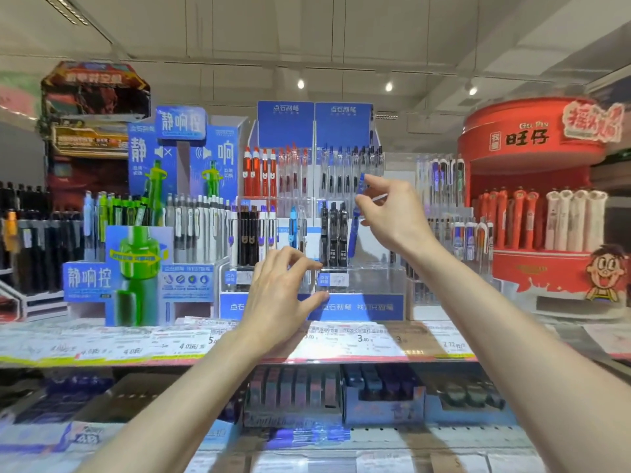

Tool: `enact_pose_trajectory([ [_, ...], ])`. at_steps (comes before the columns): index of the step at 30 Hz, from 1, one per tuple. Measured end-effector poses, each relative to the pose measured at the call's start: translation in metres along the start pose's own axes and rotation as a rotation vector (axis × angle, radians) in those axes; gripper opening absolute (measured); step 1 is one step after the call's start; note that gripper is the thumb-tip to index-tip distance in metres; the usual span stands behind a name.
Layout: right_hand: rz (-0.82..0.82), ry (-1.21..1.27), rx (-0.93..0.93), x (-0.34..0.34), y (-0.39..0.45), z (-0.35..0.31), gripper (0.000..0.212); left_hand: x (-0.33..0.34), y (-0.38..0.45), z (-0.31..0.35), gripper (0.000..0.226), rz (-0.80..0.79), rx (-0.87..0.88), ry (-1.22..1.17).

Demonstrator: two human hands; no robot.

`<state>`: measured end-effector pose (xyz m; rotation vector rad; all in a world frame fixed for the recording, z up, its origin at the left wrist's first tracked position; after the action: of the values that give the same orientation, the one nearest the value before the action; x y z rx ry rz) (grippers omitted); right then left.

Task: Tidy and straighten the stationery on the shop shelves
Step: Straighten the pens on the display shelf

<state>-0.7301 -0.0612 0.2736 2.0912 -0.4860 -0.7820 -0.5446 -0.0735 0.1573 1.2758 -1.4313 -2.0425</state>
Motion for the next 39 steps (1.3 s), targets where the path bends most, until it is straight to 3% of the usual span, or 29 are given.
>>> enact_pose_trajectory([
  [5,-0.071,-0.091,0.032,0.005,0.005,0.001,0.046,0.004,0.001,-0.006,0.045,0.007,0.014,-0.041],
  [14,-0.020,-0.060,0.056,0.001,0.011,-0.004,0.048,0.009,0.002,-0.012,0.043,0.035,0.031,-0.061],
  [21,-0.191,-0.180,0.077,0.015,-0.005,0.009,0.046,0.008,0.001,-0.012,0.043,0.041,0.035,-0.068],
  [39,0.016,-0.100,0.217,0.031,-0.030,0.017,0.027,0.004,0.001,-0.005,0.043,0.016,0.016,-0.055],
])
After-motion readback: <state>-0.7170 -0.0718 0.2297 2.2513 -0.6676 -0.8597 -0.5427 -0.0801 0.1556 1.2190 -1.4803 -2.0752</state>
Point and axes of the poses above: each hand's wrist, its own y-axis towards the middle knuckle, its own x-axis out of the palm, z = x × y, the point moved 1 cm from there along y, towards the middle knuckle, and after that the axes turned 2 degrees about -y, right-handed, at the moved point
